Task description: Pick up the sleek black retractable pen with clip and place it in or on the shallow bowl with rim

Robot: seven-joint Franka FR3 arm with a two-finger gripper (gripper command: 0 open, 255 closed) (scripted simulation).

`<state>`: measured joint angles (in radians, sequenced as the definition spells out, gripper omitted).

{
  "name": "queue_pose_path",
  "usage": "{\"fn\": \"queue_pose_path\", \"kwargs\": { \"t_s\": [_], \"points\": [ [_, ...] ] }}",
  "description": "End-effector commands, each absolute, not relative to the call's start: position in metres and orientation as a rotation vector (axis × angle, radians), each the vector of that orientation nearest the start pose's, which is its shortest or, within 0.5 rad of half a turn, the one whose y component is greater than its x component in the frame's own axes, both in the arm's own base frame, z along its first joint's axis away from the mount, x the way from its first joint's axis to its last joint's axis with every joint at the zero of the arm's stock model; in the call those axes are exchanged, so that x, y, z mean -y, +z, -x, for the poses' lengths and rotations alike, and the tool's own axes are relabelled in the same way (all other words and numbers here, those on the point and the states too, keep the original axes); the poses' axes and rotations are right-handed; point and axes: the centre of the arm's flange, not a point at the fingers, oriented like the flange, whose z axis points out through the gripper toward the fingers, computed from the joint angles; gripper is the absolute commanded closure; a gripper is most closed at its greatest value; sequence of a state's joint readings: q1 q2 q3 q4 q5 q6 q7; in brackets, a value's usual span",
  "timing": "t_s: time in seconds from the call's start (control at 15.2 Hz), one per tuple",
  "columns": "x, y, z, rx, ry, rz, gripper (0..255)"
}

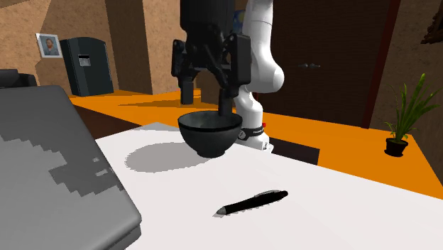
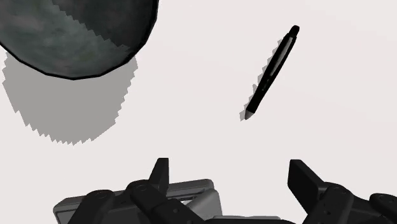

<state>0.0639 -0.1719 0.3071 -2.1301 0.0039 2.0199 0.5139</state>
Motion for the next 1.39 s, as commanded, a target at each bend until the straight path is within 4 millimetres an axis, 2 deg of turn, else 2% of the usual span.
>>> {"fn": "queue_pose_path", "kwargs": {
  "t_s": [0.0, 0.13, 0.66, 1.19, 1.25, 1.32],
  "points": [
    [-0.21, 0.474, -0.488, -0.233, -0.114, 3.156, 0],
    [-0.228, 0.465, -0.503, -0.233, -0.119, 3.161, 0],
    [-0.227, 0.425, -0.506, -0.233, -0.119, 3.161, 0],
    [-0.227, 0.425, -0.506, -0.233, -0.119, 3.161, 0],
    [-0.227, 0.425, -0.506, -0.233, -0.119, 3.161, 255],
    [-0.227, 0.425, -0.506, -0.233, -0.119, 3.161, 255]
  ]
}}
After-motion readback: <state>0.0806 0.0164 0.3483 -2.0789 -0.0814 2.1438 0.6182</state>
